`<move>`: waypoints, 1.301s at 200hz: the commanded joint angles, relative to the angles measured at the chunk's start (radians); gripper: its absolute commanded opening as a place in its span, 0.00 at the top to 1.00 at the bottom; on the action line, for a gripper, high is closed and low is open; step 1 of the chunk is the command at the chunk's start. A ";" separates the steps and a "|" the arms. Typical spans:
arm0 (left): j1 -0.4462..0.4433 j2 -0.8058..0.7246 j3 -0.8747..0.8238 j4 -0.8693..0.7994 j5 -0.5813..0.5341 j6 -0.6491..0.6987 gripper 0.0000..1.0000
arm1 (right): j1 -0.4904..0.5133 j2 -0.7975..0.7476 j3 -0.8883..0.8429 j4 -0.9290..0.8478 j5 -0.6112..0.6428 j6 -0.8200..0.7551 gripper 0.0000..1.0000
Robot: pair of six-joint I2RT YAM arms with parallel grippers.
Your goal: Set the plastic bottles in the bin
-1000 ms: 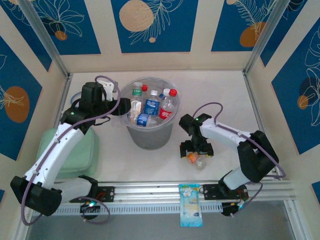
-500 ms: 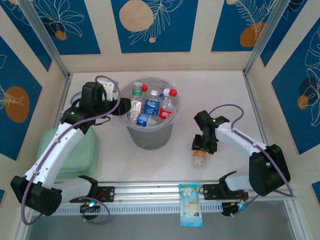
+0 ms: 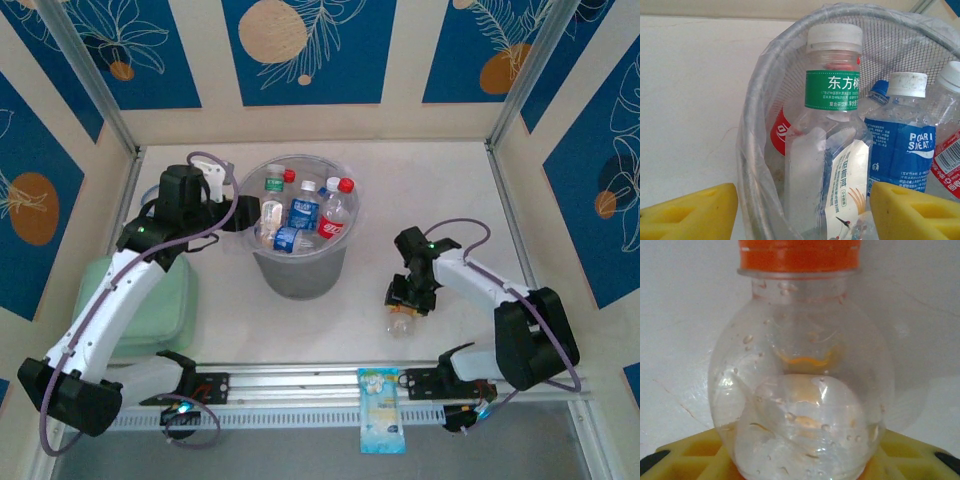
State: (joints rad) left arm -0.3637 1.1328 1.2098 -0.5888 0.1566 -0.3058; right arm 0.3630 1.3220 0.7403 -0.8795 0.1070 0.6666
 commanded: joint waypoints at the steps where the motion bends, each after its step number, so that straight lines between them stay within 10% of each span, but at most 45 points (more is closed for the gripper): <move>1: 0.012 -0.019 0.025 -0.028 -0.002 0.019 0.30 | -0.032 -0.105 0.069 -0.074 -0.018 -0.037 0.53; 100: 0.012 -0.064 0.064 -0.047 -0.019 0.032 0.34 | -0.162 -0.343 0.713 -0.046 -0.348 -0.178 0.96; 168: 0.019 -0.056 0.052 -0.083 -0.078 0.027 0.39 | 0.294 0.010 1.000 0.176 -0.052 -0.085 0.98; 218: 0.018 -0.061 0.021 -0.070 -0.048 0.027 0.41 | 0.410 0.312 1.186 0.168 0.031 -0.052 0.99; 260: 0.020 -0.075 0.011 -0.064 -0.026 0.028 0.42 | 0.462 0.513 1.369 0.010 0.028 -0.365 1.00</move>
State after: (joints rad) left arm -0.3573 1.0760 1.2350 -0.6498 0.1120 -0.2867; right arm 0.7959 1.7763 2.0071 -0.7540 0.1108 0.4976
